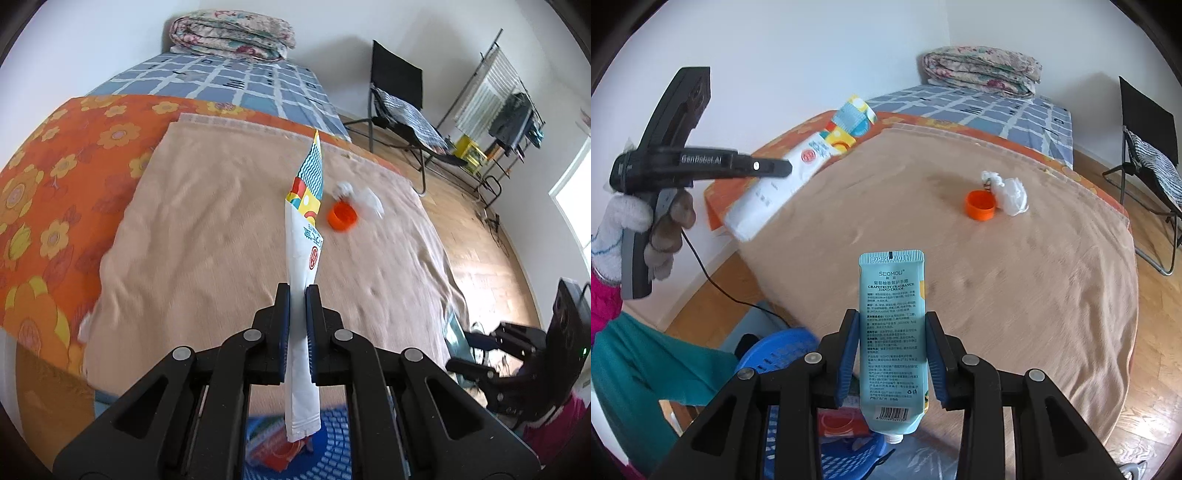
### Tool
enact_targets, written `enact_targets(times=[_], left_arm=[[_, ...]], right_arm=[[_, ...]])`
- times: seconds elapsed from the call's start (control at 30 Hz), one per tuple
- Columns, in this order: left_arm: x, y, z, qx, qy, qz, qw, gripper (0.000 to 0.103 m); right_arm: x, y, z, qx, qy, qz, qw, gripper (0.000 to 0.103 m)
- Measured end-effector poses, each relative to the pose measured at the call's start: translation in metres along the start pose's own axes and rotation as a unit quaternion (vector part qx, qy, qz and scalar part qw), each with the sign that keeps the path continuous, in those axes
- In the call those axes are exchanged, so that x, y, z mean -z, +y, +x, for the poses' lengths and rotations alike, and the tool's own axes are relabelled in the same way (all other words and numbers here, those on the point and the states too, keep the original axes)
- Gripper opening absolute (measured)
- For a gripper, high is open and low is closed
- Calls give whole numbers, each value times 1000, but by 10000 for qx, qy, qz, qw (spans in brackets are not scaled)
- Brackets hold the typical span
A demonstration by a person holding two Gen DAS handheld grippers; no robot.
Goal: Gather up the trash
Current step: 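Carry white packet and blue tube over the blue basket and release both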
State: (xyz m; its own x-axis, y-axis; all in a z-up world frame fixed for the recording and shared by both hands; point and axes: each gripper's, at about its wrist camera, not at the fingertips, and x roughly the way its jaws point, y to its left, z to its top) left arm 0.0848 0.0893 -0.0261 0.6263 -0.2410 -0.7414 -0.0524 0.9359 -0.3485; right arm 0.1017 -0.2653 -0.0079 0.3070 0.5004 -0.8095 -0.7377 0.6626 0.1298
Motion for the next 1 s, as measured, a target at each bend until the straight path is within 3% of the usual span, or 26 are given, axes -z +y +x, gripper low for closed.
enact_targets(times=[0.43, 1.0], left_arm=[[81, -26, -22, 379, 185, -11, 9991, 6], [173, -20, -4, 357, 776, -263, 9960, 6]], right_arm=[[44, 23, -20, -340, -118, 86, 9993, 36], [95, 31, 1, -762, 276, 424, 9958, 36]])
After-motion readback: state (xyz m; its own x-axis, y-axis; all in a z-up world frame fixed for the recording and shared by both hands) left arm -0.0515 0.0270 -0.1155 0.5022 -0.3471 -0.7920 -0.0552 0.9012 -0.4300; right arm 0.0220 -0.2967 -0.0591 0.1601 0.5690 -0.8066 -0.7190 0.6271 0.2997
